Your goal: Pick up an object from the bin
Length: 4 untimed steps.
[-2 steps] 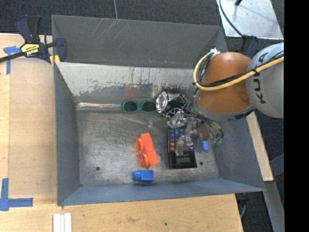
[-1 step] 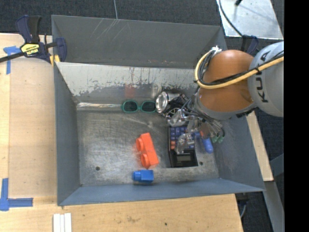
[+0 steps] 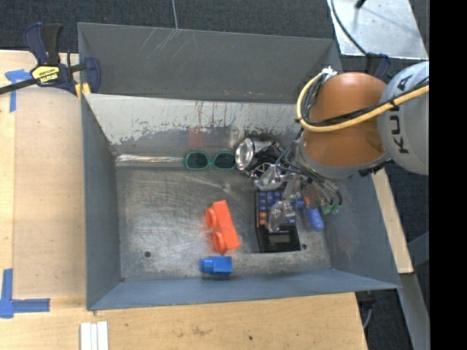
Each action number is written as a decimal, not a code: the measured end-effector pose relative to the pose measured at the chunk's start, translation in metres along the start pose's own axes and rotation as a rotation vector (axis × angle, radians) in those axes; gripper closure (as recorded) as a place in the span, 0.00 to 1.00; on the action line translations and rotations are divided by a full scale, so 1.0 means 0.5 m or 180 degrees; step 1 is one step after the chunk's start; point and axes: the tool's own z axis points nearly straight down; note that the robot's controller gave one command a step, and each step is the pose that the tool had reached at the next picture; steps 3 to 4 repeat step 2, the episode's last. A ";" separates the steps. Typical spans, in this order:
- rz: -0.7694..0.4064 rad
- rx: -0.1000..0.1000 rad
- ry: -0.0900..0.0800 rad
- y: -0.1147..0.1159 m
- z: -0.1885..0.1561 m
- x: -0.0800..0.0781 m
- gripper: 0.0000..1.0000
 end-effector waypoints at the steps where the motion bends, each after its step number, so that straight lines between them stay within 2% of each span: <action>1: 0.0002 0.0001 -0.0001 0.000 -0.029 0.000 1.00; 2: 0.0004 0.0002 -0.0011 0.000 -0.050 -0.002 1.00; 4: 0.0004 0.0002 -0.0011 0.000 -0.050 -0.002 1.00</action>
Offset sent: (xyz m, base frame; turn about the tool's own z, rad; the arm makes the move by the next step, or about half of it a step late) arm 0.0001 -0.0001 0.0212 0.0000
